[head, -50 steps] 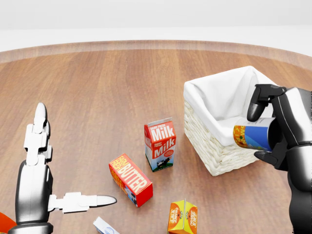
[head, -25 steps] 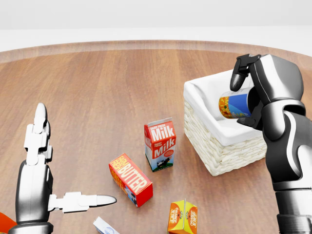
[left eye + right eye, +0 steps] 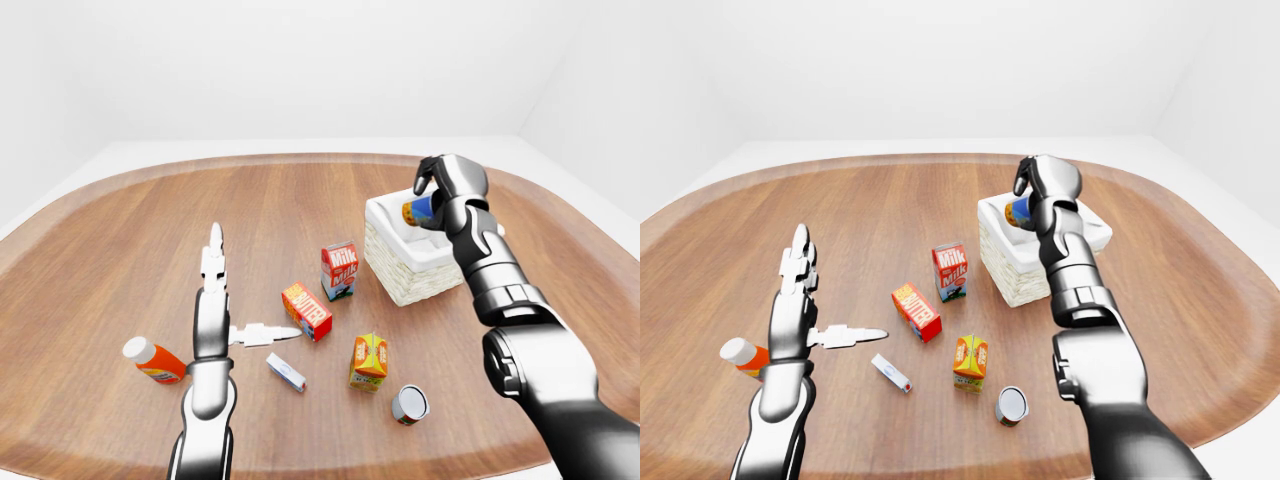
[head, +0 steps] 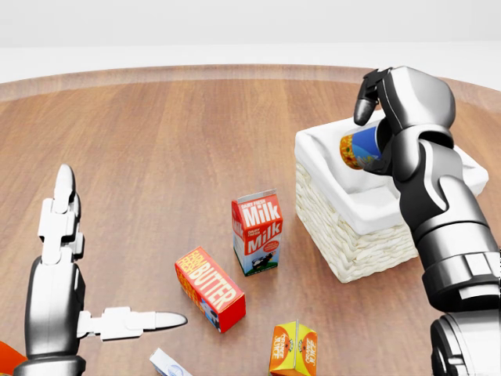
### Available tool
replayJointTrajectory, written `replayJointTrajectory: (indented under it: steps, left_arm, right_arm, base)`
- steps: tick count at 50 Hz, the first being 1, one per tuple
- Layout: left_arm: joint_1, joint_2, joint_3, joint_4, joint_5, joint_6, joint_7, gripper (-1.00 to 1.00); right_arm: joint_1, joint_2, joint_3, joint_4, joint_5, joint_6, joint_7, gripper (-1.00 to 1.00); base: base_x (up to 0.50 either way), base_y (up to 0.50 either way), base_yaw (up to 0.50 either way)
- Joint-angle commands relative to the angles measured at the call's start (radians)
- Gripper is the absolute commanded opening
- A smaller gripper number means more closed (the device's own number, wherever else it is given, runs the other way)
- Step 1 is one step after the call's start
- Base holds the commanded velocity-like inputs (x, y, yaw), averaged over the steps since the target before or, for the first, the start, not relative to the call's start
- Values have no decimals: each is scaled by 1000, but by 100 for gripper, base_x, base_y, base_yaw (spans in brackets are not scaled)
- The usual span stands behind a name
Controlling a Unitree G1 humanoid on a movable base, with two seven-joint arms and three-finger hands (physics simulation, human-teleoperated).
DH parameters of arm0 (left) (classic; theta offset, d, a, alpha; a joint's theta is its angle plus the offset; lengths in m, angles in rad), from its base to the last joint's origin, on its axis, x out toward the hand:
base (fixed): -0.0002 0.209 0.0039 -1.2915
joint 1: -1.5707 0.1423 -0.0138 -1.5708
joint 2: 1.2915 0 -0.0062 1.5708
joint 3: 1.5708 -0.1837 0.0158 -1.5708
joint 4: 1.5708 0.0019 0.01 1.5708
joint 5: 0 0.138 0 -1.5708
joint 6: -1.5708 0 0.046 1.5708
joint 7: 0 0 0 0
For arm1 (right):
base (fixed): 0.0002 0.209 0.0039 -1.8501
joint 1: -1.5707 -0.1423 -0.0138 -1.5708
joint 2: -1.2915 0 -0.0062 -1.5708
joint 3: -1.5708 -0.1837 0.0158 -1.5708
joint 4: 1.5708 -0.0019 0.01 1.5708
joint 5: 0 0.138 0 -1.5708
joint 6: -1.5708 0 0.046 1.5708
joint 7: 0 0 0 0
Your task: Pick up the alphabet soup and the tomato sauce, and put them in the basket.
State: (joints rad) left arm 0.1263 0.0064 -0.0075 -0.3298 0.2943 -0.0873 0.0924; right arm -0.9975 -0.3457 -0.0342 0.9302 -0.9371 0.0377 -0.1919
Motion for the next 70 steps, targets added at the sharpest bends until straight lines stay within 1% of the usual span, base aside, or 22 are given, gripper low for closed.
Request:
replayJointTrajectory:
  steps: [1,14,22,40,61,70]
  left_arm:
    - [-1,2,2,9,-4,0,0,100]
    - [2,0,-1,3,-2,0,-2,100]
    - [1,1,0,9,-3,0,-3,100]
    - [3,0,0,2,-4,0,-5,100]
    - [-3,0,2,4,-10,0,-2,100]
    - [-3,0,1,5,-10,0,-3,100]
  right_arm:
    - [-140,-1,28,267,13,-23,-134,-100]
    - [-170,-1,35,370,6,9,-173,-100]
    - [-175,1,33,387,-6,18,-188,-100]
    - [-246,28,38,395,-43,50,-203,-100]
    - [-220,59,26,431,-103,50,-212,-100]
    - [-197,66,25,439,-139,50,-242,-100]
  base:
    - [0,0,0]
    - [0,0,0]
    - [0,0,0]
    - [0,0,0]
    - [0,0,0]
    - [0,0,0]
